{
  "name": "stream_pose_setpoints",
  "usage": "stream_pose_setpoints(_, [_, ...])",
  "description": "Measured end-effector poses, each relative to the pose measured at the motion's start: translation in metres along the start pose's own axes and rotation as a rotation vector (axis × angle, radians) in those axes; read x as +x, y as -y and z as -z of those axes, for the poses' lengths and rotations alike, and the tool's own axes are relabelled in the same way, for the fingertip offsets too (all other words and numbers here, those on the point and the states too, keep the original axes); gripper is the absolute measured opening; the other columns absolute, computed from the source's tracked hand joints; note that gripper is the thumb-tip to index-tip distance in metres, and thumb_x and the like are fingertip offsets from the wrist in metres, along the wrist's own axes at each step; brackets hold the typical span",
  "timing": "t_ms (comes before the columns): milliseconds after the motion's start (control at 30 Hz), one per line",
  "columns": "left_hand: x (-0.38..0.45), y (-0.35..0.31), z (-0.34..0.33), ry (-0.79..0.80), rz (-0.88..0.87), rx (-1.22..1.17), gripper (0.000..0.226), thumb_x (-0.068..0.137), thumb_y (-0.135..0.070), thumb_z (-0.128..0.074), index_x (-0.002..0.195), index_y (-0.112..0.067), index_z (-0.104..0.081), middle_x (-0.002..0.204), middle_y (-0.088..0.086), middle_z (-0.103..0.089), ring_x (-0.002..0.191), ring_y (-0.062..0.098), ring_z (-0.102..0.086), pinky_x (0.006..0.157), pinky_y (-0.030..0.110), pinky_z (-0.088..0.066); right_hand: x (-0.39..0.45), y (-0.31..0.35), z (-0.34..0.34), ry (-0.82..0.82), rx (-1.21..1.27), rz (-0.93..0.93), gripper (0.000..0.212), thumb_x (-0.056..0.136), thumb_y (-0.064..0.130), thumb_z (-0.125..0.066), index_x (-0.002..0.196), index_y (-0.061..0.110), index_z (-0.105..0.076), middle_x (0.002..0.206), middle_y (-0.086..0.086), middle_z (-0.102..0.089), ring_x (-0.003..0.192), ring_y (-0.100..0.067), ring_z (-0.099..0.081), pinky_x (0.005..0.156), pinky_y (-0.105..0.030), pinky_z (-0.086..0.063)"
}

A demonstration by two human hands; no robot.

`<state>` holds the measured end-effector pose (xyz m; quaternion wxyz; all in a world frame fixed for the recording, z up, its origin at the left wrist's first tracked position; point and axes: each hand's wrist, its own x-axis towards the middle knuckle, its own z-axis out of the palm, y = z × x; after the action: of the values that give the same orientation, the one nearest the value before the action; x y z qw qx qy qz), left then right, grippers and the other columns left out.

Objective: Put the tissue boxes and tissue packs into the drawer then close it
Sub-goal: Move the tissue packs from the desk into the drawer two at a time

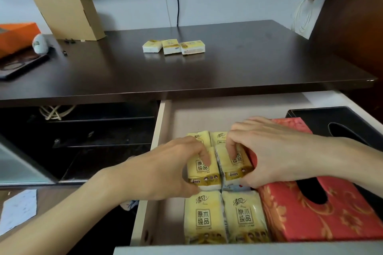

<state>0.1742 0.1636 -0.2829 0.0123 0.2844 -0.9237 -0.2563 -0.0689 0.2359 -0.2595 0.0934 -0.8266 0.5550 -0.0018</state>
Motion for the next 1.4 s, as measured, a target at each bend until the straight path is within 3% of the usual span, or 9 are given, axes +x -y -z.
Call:
stream_pose_setpoints(200, [0.004, 0.003, 0.001, 0.059, 0.006, -0.008, 0.038, 0.081, -0.049, -0.075, 0.114, -0.041, -0.059, 0.12, -0.023, -0.054, 0.112, -0.002, -0.05, 0.1, 0.03, -0.044, 0.001, -0.004, -0.003, 0.042, 0.026, 0.017, 0.048, 0.066, 0.081, -0.065, 0.093, 0.043, -0.054, 0.096, 0.024, -0.051, 0.105, 0.0, -0.032, 0.096, -0.02, -0.029])
stream_pose_setpoints(567, [0.009, -0.004, 0.001, 0.053, -0.008, 0.073, 0.028, 0.089, -0.034, -0.072, 0.115, -0.035, -0.062, 0.12, -0.018, -0.057, 0.108, 0.003, -0.051, 0.095, 0.029, -0.044, 0.003, 0.0, -0.009, 0.006, -0.026, -0.037, 0.042, 0.077, 0.08, -0.057, 0.091, 0.04, -0.058, 0.096, 0.025, -0.049, 0.097, -0.001, -0.026, 0.099, -0.006, -0.012])
stream_pose_setpoints(733, [0.01, -0.005, 0.0, 0.04, 0.009, 0.079, 0.036, 0.086, -0.035, -0.075, 0.118, -0.035, -0.058, 0.12, -0.014, -0.058, 0.109, 0.008, -0.055, 0.095, 0.035, -0.045, 0.012, 0.01, -0.012, 0.051, -0.136, -0.076, 0.045, 0.072, 0.078, -0.064, 0.092, 0.039, -0.058, 0.097, 0.019, -0.049, 0.101, -0.006, -0.038, 0.112, -0.036, -0.022])
stream_pose_setpoints(833, [0.011, -0.002, -0.001, 0.007, 0.029, 0.045, 0.048, 0.083, -0.035, -0.078, 0.123, -0.037, -0.051, 0.119, -0.015, -0.059, 0.107, 0.007, -0.057, 0.092, 0.035, -0.05, 0.013, 0.011, -0.007, 0.068, -0.128, -0.074, 0.047, 0.071, 0.079, -0.064, 0.092, 0.038, -0.058, 0.098, 0.019, -0.049, 0.102, -0.007, -0.042, 0.107, -0.035, -0.025])
stream_pose_setpoints(1000, [0.01, 0.003, 0.003, -0.111, -0.016, 0.069, 0.073, 0.076, -0.048, -0.078, 0.134, -0.046, -0.033, 0.129, -0.022, -0.05, 0.114, -0.007, -0.041, 0.096, 0.023, -0.044, 0.015, 0.006, 0.017, -0.083, 0.046, -0.069, 0.042, 0.073, 0.08, -0.056, 0.084, 0.039, -0.062, 0.097, 0.02, -0.056, 0.097, -0.001, -0.05, 0.081, -0.035, -0.045])
stream_pose_setpoints(1100, [0.012, 0.004, 0.026, -0.259, -0.014, 0.026, 0.054, 0.081, -0.053, -0.068, 0.129, -0.045, -0.045, 0.12, -0.023, -0.06, 0.109, -0.005, -0.053, 0.089, 0.023, -0.047, 0.031, 0.0, 0.039, -0.318, 0.355, -0.067, 0.028, 0.081, 0.062, -0.064, 0.079, 0.034, -0.069, 0.094, 0.016, -0.069, 0.091, -0.005, -0.064, 0.081, -0.036, -0.051])
stream_pose_setpoints(1233, [0.024, 0.018, 0.067, -0.573, -0.006, -0.224, 0.018, 0.091, -0.022, -0.066, 0.107, -0.027, -0.069, 0.095, -0.013, -0.074, 0.094, 0.001, -0.067, 0.074, 0.009, -0.046, 0.087, -0.021, 0.057, -0.543, 0.575, -0.111, 0.005, 0.089, 0.03, -0.072, 0.085, 0.029, -0.072, 0.087, 0.014, -0.073, 0.083, -0.003, -0.066, 0.073, -0.021, -0.047])
stream_pose_setpoints(1300, [0.042, 0.032, 0.086, -0.666, 0.061, -0.205, 0.018, 0.093, -0.02, -0.062, 0.106, -0.027, -0.07, 0.098, -0.014, -0.073, 0.096, -0.001, -0.066, 0.08, 0.012, -0.048, 0.125, -0.035, 0.059, -0.568, 0.552, -0.181, 0.007, 0.092, 0.026, -0.07, 0.099, 0.028, -0.071, 0.1, 0.014, -0.07, 0.096, -0.004, -0.064, 0.076, -0.015, -0.043])
stream_pose_setpoints(1400, [0.082, 0.06, 0.108, -0.756, 0.153, -0.15, 0.026, 0.091, -0.016, -0.06, 0.114, -0.024, -0.068, 0.111, -0.01, -0.068, 0.106, 0.004, -0.061, 0.093, 0.025, -0.048, 0.179, -0.06, 0.058, -0.556, 0.389, -0.302, 0.034, 0.096, 0.022, -0.065, 0.13, 0.02, -0.062, 0.138, -0.004, -0.055, 0.132, -0.021, -0.047, 0.102, -0.033, -0.042])
